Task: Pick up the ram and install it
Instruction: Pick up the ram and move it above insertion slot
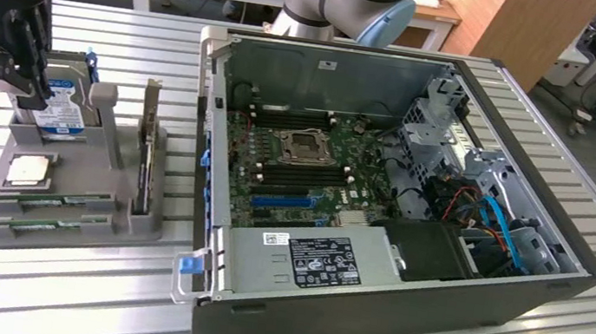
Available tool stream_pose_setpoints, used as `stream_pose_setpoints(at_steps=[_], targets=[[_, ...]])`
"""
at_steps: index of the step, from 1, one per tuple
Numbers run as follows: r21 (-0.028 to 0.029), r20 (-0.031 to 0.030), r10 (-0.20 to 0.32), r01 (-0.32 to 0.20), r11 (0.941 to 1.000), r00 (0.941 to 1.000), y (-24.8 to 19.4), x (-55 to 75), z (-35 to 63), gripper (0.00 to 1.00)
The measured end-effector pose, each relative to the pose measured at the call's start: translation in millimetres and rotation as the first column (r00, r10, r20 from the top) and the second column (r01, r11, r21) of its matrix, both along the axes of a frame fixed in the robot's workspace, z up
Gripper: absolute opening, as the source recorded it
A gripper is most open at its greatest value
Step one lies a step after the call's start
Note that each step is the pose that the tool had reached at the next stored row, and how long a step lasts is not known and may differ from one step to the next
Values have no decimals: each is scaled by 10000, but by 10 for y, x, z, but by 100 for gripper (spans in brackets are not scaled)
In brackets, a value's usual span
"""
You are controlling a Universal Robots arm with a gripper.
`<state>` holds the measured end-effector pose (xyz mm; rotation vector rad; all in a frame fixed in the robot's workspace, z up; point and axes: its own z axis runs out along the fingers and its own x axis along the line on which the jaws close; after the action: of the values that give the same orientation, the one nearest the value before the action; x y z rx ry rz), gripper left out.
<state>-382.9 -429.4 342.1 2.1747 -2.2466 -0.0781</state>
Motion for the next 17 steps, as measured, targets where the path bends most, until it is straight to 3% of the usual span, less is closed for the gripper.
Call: stream_pose_setpoints(at_steps=[11,17], targets=[[1,1,0,0,10000,10000,0,0,-2,31],[-4,0,0,0,10000,10000,-44,0,-3,31]])
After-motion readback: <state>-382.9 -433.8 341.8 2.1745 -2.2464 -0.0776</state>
